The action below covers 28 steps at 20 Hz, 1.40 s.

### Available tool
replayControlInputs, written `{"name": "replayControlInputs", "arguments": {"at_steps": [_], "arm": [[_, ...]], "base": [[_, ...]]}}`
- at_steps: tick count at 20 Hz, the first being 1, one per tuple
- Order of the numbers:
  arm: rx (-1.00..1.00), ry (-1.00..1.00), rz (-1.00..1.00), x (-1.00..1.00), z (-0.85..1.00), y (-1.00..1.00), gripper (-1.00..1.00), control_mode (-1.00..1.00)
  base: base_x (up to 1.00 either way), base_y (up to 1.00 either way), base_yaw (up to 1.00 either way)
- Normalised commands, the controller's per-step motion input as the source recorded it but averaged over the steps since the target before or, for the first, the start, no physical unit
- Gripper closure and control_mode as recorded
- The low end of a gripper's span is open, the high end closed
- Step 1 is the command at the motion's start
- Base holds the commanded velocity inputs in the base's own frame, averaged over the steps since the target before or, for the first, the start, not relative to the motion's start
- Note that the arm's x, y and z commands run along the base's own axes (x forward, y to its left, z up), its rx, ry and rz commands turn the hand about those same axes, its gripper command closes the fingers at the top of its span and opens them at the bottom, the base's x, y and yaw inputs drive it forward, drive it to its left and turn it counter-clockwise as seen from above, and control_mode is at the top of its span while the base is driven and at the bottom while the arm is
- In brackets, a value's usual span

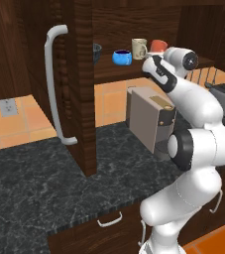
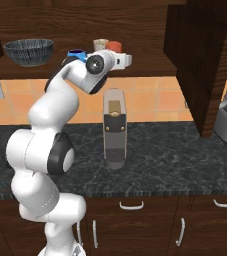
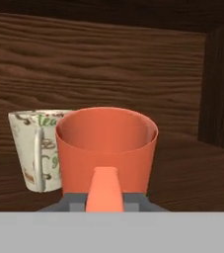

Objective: Gather all objects into one cabinet and sort the glasses and bowls to opposite sides.

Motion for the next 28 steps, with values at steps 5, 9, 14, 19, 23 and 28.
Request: {"name": "replayControlInputs", "arguments": {"at_steps": [5, 9, 14, 19, 23, 28], "arm": [[0.0, 0.03, 0.0, -0.02, 0.0, 0.0, -1.0, -1.0], [0.01, -0.02, 0.0, -0.19, 0.46, 0.0, -1.0, -1.0], [0.0, -0.04, 0.0, -0.29, 0.38, 0.0, -1.0, -1.0], [-0.11, 0.17, 0.01, -0.54, -0.55, 0.03, -1.0, -1.0], [-0.14, 0.12, 0.0, -1.0, -0.71, 0.0, -1.0, -1.0], [-0.04, -0.03, 0.02, -0.69, -0.12, 0.06, -1.0, -1.0]], "base": [[0.0, 0.0, 0.0], [0.0, 0.0, 0.0], [0.0, 0.0, 0.0], [0.0, 0.0, 0.0], [0.0, 0.0, 0.0], [0.0, 0.0, 0.0]]}}
